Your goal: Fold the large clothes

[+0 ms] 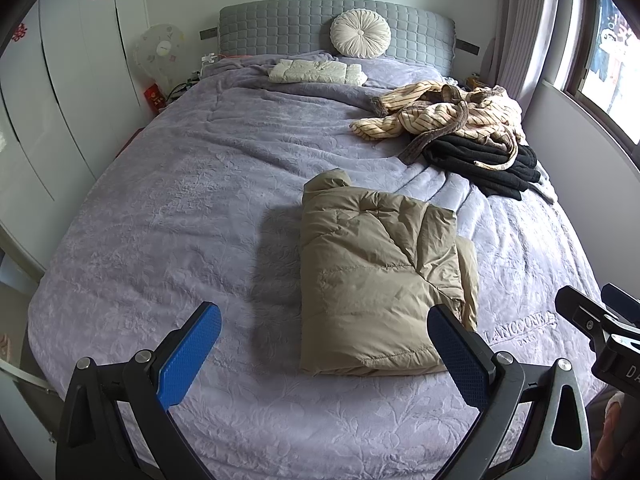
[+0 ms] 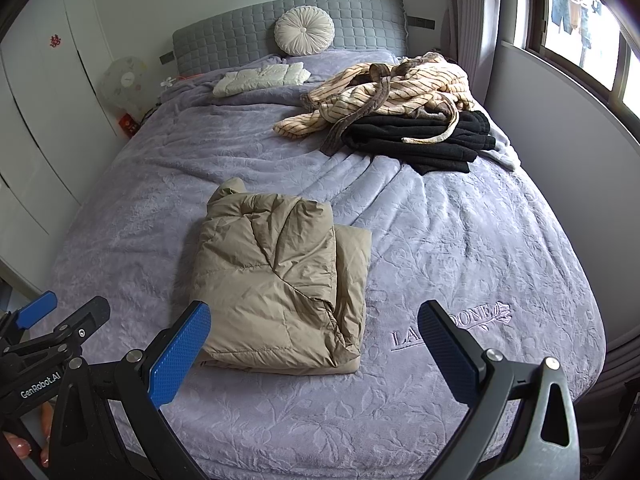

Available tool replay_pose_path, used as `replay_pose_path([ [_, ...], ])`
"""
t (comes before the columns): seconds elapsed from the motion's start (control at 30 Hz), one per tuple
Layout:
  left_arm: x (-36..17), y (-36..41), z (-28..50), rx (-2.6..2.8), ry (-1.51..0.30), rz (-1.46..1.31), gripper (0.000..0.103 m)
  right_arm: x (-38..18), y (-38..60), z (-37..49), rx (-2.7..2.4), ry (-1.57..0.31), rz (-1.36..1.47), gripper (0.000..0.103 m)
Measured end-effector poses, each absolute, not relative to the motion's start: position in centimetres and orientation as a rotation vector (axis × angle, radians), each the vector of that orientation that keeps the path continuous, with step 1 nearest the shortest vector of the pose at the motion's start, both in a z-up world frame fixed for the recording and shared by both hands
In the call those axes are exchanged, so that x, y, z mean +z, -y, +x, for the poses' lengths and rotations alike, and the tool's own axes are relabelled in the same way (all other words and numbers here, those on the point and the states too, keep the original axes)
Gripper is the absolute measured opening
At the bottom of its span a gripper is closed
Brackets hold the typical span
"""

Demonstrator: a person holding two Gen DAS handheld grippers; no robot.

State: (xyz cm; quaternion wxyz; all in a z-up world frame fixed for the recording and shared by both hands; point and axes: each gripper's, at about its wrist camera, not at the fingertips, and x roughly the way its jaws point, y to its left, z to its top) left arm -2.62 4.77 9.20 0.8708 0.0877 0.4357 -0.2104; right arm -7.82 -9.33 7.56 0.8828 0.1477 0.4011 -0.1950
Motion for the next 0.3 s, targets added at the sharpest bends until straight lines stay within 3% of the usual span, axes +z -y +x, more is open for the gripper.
replay_pose_path([
  [0.3,8.69,-5.35,-2.50,-0.454,-0.903,0.187,0.103,7.58,9.26,-7.87,-0.404,-0.838,0.311,0.103],
])
